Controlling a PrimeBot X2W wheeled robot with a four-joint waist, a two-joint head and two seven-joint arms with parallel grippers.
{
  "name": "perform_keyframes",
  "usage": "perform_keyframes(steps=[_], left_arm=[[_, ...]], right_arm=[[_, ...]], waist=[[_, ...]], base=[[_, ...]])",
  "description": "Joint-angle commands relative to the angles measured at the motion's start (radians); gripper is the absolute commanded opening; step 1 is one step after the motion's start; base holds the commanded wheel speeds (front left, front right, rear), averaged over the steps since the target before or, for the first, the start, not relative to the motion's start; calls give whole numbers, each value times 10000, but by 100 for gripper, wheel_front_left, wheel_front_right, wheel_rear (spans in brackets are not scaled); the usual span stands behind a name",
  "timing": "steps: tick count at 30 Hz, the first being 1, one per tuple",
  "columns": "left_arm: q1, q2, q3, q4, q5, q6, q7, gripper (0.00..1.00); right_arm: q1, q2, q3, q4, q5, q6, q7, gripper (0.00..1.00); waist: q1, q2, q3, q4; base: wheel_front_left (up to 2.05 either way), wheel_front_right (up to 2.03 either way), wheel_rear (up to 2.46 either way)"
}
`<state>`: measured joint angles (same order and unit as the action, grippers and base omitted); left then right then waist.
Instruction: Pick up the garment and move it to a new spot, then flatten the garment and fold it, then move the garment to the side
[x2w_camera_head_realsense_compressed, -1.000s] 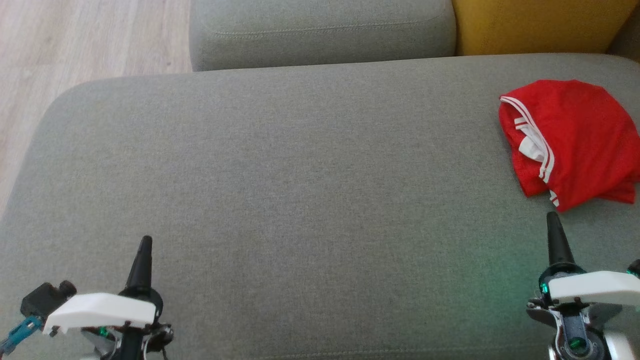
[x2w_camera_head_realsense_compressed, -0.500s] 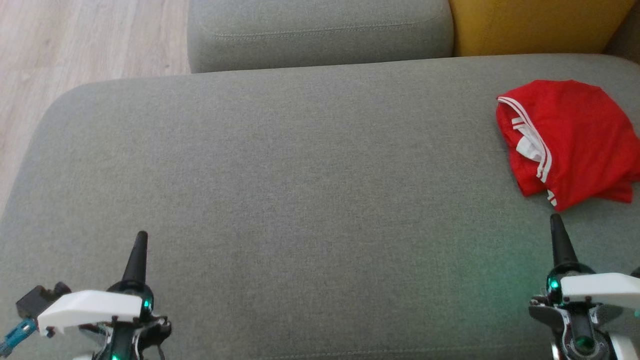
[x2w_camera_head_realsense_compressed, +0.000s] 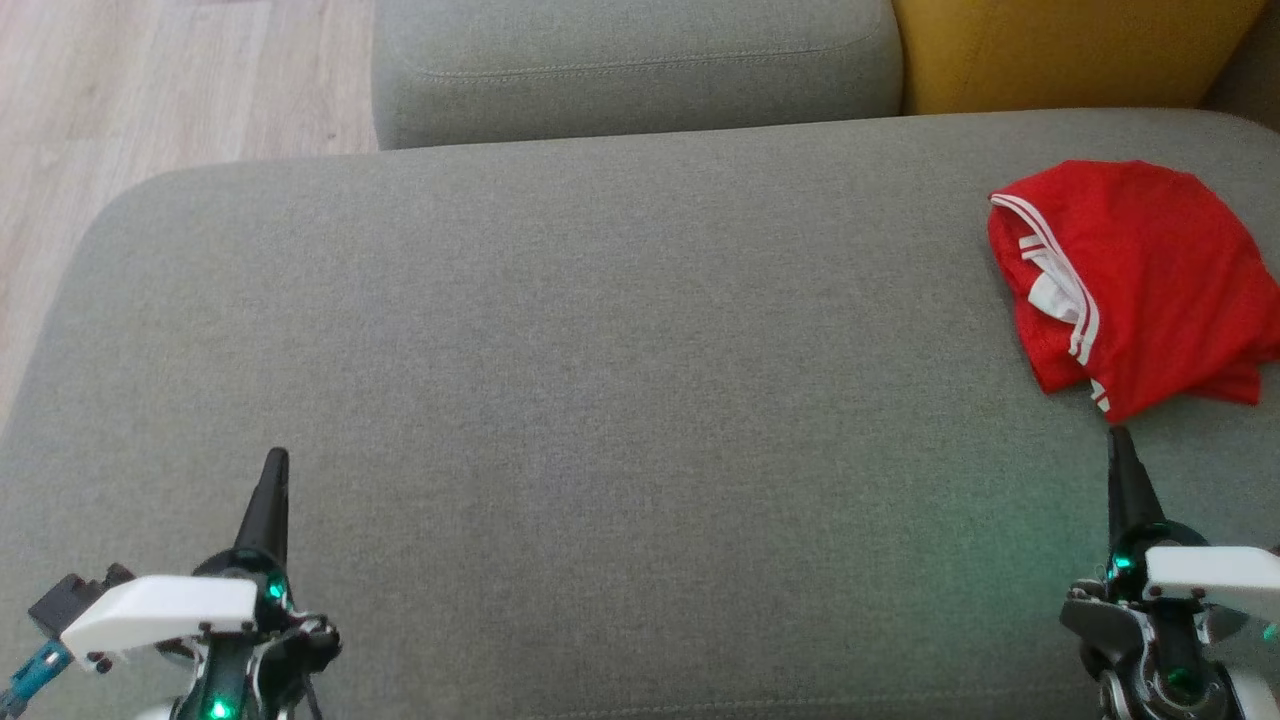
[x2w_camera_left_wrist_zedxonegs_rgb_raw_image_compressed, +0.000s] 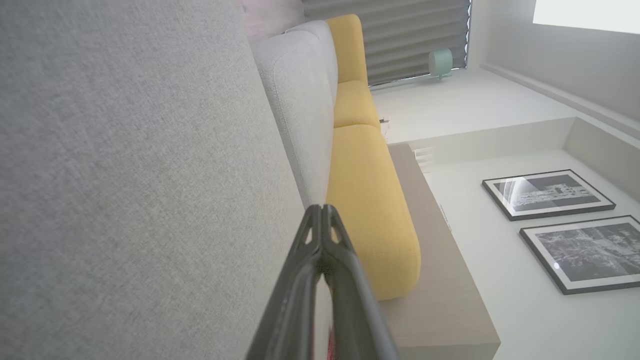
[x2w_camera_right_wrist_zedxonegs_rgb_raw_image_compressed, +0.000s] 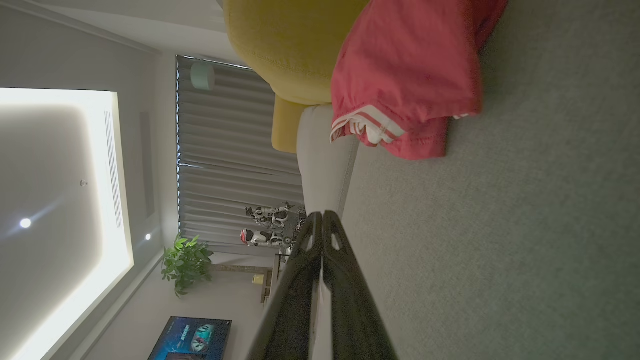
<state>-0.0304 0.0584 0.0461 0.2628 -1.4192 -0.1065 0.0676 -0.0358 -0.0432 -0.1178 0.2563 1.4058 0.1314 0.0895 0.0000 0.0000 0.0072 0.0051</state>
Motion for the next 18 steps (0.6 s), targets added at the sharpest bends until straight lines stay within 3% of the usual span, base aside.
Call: perform_keyframes(steps=[1,18], left_arm=[[-602,55,386,-263,-324,-103,87,0],[-778,-81,688,-172,-1884,-242,465,0]], right_arm=[[-597,-67,120,-290,358,-6,90,0],[-722,-72,32,-115,2021,-7,244,0]], waist=[[0,0,-4,-5],[0,0,-41,-51]], base=[[0,0,0],[0,0,0]])
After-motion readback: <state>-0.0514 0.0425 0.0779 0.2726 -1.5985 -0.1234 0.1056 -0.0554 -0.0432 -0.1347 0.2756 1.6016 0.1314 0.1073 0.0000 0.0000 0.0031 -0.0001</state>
